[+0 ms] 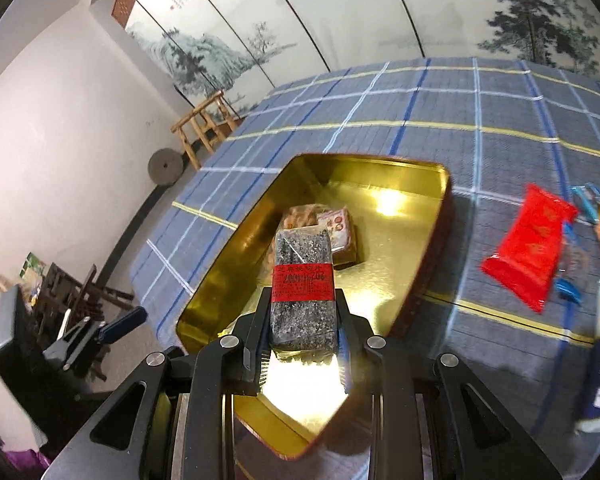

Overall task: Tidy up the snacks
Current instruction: 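Carry the dark red-labelled bar into the gold tin and open the right gripper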

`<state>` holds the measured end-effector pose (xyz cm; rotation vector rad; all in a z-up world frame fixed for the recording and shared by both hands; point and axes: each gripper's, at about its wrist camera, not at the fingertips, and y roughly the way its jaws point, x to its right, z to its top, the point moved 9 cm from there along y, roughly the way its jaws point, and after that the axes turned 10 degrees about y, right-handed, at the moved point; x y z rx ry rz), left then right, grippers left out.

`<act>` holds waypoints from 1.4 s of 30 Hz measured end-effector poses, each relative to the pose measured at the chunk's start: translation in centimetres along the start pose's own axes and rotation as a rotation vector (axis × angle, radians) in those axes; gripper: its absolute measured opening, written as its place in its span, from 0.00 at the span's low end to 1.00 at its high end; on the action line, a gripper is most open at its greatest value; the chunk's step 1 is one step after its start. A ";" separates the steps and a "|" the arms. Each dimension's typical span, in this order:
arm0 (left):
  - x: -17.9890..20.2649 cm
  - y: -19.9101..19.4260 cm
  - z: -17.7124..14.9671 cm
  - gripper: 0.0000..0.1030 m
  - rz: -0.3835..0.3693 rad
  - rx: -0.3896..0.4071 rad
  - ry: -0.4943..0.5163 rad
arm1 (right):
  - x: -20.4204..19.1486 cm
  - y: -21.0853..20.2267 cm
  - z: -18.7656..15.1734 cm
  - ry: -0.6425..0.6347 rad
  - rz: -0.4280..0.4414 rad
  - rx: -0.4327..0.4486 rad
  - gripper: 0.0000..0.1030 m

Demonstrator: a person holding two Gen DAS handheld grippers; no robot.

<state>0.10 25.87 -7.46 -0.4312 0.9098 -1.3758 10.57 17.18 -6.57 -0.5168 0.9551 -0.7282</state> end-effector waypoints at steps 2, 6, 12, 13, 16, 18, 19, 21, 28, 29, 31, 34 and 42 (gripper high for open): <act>0.1 0.0 0.0 0.60 0.006 0.001 0.007 | -0.2 1.1 -0.1 -0.001 -0.005 -0.017 0.27; 0.0 0.3 -0.1 0.60 0.001 0.000 0.009 | -0.2 2.6 -0.3 -0.005 -0.019 -0.046 0.27; -0.3 0.7 -0.4 0.60 -0.012 -0.012 -0.004 | 0.2 4.2 -0.1 0.009 -0.031 -0.071 0.27; -0.3 0.8 -0.5 0.60 -0.014 -0.015 -0.007 | 0.2 4.3 -0.1 0.005 -0.036 -0.069 0.27; -0.4 1.0 -0.7 0.62 -0.020 -0.022 -0.011 | 0.1 4.6 0.3 -0.002 -0.052 -0.067 0.27; -0.5 1.0 -0.7 0.66 -0.017 -0.019 -0.014 | 0.1 4.8 0.4 -0.003 -0.058 -0.068 0.27; -0.4 1.0 -0.7 0.66 -0.016 -0.018 -0.015 | 0.0 4.9 0.5 -0.004 -0.062 -0.066 0.27; -0.4 1.0 -0.7 0.67 -0.018 -0.021 -0.014 | -0.1 5.0 0.6 -0.006 -0.065 -0.064 0.27; -0.4 1.0 -0.8 0.68 -0.020 -0.023 -0.020 | -0.1 5.0 0.6 -0.006 -0.065 -0.065 0.27; -0.5 1.0 -0.8 0.69 -0.020 -0.024 -0.022 | -0.1 5.0 0.6 -0.005 -0.063 -0.065 0.27; -0.5 1.1 -0.8 0.69 -0.022 -0.028 -0.028 | -0.2 4.9 0.7 -0.002 -0.054 -0.064 0.27; -0.6 1.1 -0.8 0.70 -0.019 -0.031 -0.030 | -0.6 4.8 0.6 -0.002 -0.037 -0.065 0.28; -0.7 0.8 -0.8 0.70 -0.020 -0.034 -0.043 | -2.3 3.3 -0.5 -0.007 0.032 -0.074 0.31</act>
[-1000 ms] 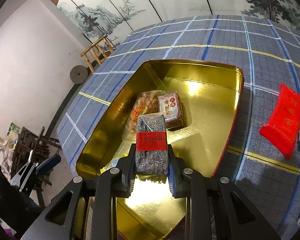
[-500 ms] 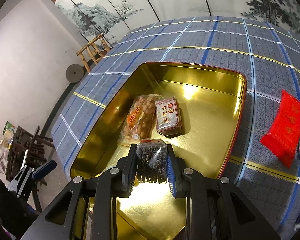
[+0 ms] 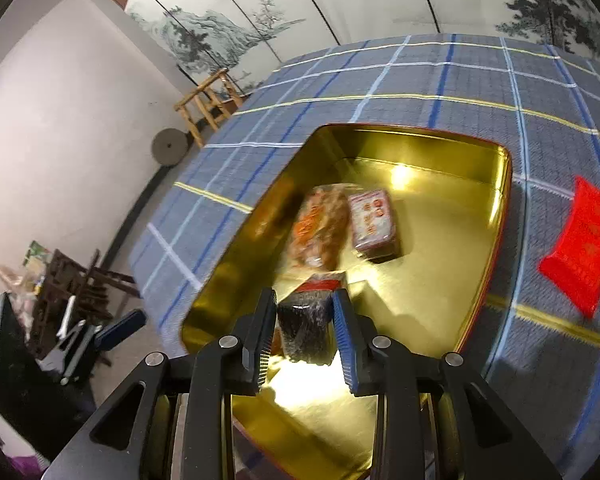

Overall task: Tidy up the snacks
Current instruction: 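Carry the dark red-labelled bar into the gold tin and open the right gripper, then grasp the blue-edged packet with the left gripper while the right gripper withdraws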

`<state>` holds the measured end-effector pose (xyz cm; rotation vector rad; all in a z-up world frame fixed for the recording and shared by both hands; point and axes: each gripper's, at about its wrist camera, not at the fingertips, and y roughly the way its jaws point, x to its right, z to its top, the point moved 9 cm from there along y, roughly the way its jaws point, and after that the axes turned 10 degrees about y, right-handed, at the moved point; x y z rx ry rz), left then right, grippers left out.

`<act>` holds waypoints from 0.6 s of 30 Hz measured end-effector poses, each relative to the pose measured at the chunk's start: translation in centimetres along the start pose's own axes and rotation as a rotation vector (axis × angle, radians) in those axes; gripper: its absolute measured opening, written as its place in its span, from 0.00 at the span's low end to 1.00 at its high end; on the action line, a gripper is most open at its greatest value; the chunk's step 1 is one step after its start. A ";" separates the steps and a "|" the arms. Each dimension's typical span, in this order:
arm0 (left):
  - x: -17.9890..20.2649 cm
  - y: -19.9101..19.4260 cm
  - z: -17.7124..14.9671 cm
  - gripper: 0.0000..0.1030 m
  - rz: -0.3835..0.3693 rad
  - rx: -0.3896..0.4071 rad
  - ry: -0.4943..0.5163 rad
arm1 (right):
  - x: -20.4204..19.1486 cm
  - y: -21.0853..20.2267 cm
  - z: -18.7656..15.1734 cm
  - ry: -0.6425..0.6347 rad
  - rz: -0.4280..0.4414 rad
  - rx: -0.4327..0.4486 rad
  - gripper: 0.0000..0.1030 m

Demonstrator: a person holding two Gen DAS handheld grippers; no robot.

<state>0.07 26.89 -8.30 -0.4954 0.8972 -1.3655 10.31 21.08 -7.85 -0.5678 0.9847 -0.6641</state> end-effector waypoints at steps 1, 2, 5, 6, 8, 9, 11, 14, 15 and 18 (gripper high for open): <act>0.0 -0.1 0.0 0.70 0.000 -0.001 0.000 | -0.3 -0.4 -0.1 -0.002 0.017 0.010 0.31; 0.0 -0.2 0.0 0.70 0.000 0.000 0.000 | -0.5 -1.2 -0.1 -0.005 0.034 0.028 0.31; 0.1 -0.6 0.2 0.70 0.005 0.009 0.006 | -0.1 -3.6 -0.3 -0.004 0.051 0.081 0.31; 0.1 -0.8 0.3 0.71 0.007 0.012 0.009 | 0.6 -4.9 -0.4 0.000 0.046 0.106 0.31; 0.4 -1.2 0.5 0.71 0.002 0.021 0.014 | 2.2 -7.4 -0.8 0.012 0.036 0.158 0.31; 0.6 -1.3 0.6 0.71 -0.002 0.024 0.016 | 3.4 -9.0 -1.0 0.020 0.021 0.188 0.31; 1.1 -1.6 1.0 0.71 -0.012 0.029 0.022 | 6.5 -12.1 -1.7 0.050 -0.027 0.245 0.32; 2.7 -2.0 1.8 0.71 -0.030 0.037 0.044 | 12.7 -16.7 -3.0 0.114 -0.147 0.308 0.33; 3.0 -2.2 1.9 0.71 -0.034 0.039 0.051 | 15.3 -18.3 -3.7 0.135 -0.217 0.327 0.33; 4.9 -2.8 3.0 0.71 -0.057 0.052 0.090 | 20.8 -21.6 -5.6 0.196 -0.333 0.356 0.34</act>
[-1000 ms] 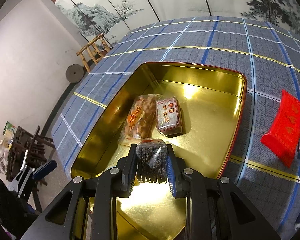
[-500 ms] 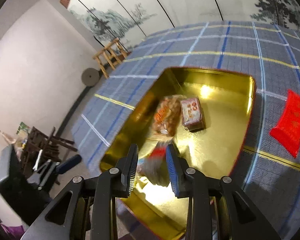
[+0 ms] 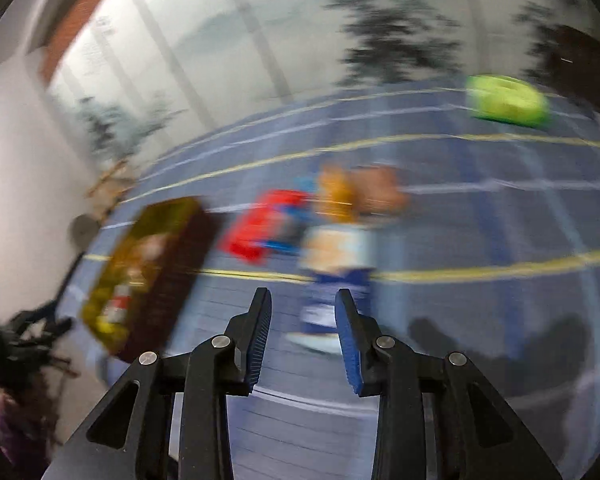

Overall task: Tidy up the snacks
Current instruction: 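Grasp the blue-edged packet with the left gripper while the right gripper withdraws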

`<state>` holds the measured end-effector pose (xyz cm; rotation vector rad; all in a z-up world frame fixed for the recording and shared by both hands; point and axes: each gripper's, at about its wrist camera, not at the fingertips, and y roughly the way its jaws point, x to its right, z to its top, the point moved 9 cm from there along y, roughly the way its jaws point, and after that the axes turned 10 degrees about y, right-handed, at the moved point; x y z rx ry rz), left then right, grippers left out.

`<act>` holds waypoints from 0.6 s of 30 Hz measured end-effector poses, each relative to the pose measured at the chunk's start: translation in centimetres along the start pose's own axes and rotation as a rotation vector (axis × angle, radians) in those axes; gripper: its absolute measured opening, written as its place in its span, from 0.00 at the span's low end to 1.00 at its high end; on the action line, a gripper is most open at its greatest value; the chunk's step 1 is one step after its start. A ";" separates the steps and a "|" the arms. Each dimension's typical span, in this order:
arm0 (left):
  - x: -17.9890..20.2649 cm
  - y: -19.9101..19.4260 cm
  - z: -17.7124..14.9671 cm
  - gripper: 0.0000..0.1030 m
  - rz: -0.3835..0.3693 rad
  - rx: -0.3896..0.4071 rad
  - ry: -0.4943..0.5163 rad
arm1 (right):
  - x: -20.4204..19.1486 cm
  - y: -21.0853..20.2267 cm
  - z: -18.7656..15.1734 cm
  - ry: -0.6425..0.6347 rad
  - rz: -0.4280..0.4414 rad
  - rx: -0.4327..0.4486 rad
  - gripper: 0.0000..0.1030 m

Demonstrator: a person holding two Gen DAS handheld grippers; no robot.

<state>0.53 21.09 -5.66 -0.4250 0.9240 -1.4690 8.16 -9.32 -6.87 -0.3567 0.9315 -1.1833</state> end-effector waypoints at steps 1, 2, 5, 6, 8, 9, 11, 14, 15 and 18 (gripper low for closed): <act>0.8 -0.2 0.6 0.71 -0.012 0.004 0.018 | 1.9 -0.4 0.1 0.005 -0.040 0.013 0.34; 1.3 -0.3 1.0 0.71 -0.022 0.006 0.030 | 3.6 -0.8 0.2 0.003 -0.086 0.024 0.33; 3.5 -0.7 2.8 0.71 -0.061 0.022 0.069 | 7.4 -1.4 0.3 0.027 -0.144 0.035 0.33; 4.6 -0.9 3.6 0.71 -0.081 0.028 0.085 | 8.4 -1.4 0.3 0.041 -0.150 0.037 0.34; 5.9 -1.0 4.7 0.70 -0.113 0.036 0.101 | 10.1 -1.4 0.4 0.059 -0.164 0.042 0.34; 6.7 -1.0 5.5 0.70 -0.134 0.040 0.108 | 10.7 -1.4 0.4 0.061 -0.172 0.046 0.33; 8.6 -0.9 7.1 0.71 -0.185 0.043 0.121 | 11.7 -1.3 0.4 0.063 -0.175 0.048 0.33; 10.6 -0.2 8.9 0.70 -0.229 0.041 0.134 | 12.5 -0.8 0.7 0.061 -0.183 0.050 0.33; 11.4 0.1 9.5 0.70 -0.247 0.041 0.140 | 13.0 -0.9 0.7 0.062 -0.181 0.051 0.33; 13.9 1.5 11.3 0.67 -0.294 0.028 0.158 | 13.9 -0.6 0.8 0.074 -0.165 0.050 0.33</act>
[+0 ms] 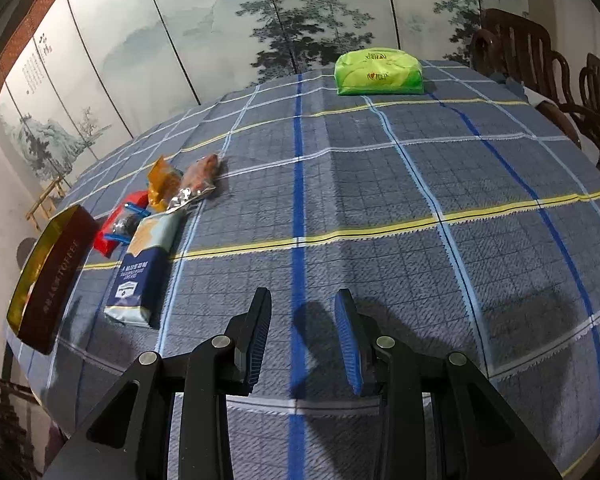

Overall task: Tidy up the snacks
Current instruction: 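Grasp the blue-edged packet with the left gripper while the right gripper withdraws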

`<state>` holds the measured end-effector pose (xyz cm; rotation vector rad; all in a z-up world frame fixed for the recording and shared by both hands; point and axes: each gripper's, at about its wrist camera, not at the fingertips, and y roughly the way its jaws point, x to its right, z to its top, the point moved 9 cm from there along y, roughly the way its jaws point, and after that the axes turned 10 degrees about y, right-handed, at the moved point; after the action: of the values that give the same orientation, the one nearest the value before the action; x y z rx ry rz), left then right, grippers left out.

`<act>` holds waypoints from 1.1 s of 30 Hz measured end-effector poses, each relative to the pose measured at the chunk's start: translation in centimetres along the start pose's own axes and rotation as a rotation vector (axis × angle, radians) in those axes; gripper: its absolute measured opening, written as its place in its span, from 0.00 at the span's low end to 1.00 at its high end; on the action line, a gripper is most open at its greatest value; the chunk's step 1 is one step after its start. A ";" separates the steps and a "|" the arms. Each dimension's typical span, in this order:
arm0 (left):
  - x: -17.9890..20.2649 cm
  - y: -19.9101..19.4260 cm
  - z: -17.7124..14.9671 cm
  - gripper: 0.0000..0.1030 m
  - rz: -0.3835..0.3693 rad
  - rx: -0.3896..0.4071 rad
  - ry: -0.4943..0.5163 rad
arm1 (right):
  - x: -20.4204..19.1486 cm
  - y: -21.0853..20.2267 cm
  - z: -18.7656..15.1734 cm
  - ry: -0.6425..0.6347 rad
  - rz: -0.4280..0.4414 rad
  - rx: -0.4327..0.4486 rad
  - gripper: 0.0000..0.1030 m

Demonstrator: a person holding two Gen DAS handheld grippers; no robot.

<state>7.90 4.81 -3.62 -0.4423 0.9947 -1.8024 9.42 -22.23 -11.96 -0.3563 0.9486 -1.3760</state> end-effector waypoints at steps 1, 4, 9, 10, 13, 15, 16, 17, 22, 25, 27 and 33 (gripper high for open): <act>0.5 0.8 0.9 0.63 -0.017 0.006 0.007 | 0.1 0.1 0.0 0.002 0.005 0.001 0.34; 1.6 3.5 2.8 0.51 -0.050 -0.012 0.024 | 0.4 0.6 0.1 0.011 0.029 -0.003 0.34; 2.6 8.4 4.9 0.51 -0.078 -0.062 0.045 | 0.6 0.7 -0.1 0.017 0.075 0.015 0.36; 2.7 9.5 5.2 0.51 -0.083 -0.081 0.047 | 0.6 0.7 -0.1 0.017 0.089 0.022 0.36; 2.8 11.8 5.8 0.51 -0.081 -0.106 0.060 | 0.7 0.7 -0.1 0.020 0.117 0.035 0.36; 2.7 13.2 5.9 0.50 -0.077 -0.127 0.063 | 0.7 0.7 -0.1 0.028 0.132 0.034 0.37; 2.6 13.9 6.0 0.50 -0.083 -0.133 0.058 | 0.7 0.7 0.0 0.029 0.137 0.033 0.38; 2.6 14.2 6.0 0.50 -0.083 -0.136 0.057 | 0.6 0.8 0.0 0.030 0.142 0.032 0.38; 2.8 16.4 5.9 0.40 -0.088 -0.176 0.067 | 0.4 0.9 0.1 0.030 0.161 0.029 0.43; 3.2 17.1 5.8 0.21 -0.141 -0.180 0.037 | 0.5 1.0 0.2 0.038 0.174 0.028 0.44; 3.3 17.2 5.6 0.21 -0.171 -0.182 0.002 | 0.7 0.9 0.2 0.054 0.191 0.026 0.44; 4.2 15.8 4.4 0.19 -0.175 -0.158 -0.011 | 0.9 0.9 0.1 0.082 0.214 0.024 0.44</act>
<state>18.24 -3.52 -14.06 -0.6539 1.1242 -1.8808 10.02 -22.95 -12.83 -0.1751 1.0061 -1.2120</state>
